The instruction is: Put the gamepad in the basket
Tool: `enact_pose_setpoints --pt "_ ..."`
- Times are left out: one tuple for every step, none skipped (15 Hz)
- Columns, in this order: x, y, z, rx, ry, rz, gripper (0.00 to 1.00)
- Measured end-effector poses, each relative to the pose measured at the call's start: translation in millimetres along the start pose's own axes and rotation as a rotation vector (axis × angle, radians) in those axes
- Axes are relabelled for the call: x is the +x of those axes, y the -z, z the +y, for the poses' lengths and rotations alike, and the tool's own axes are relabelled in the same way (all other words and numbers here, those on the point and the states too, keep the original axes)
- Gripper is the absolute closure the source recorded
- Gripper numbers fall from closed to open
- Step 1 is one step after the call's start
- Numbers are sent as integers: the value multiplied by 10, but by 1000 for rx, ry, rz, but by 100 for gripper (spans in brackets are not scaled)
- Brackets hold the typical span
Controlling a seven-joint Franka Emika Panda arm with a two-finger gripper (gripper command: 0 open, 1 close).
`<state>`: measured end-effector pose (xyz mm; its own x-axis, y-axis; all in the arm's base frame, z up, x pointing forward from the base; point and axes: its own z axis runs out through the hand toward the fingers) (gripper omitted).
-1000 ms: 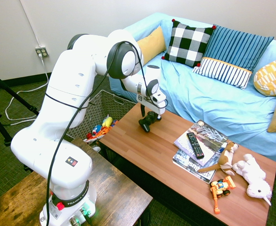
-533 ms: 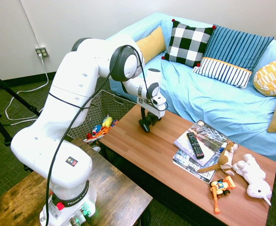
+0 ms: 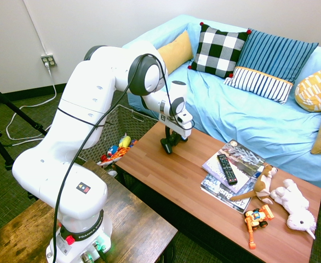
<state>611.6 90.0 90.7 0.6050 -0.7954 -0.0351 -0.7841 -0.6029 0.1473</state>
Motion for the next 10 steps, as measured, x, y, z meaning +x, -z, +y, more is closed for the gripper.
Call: enact_pose_setpoints --pt "-5 35 -19 10 6 6 100" --pt "-23 120 -53 24 13 14 100" --pt "-68 270 -105 43 24 26 100" --pt "-145 466 -166 67 41 42 100" --pt "-258 679 -216 84 59 58 100" --pt "-400 878 -250 92 77 73 100" --pt "-570 1043 -271 95 97 87 100" --pt "-769 1173 -289 95 119 103 100" --pt "-979 1263 -305 91 141 122 100" --pt "-1210 1328 -324 87 164 143 100"
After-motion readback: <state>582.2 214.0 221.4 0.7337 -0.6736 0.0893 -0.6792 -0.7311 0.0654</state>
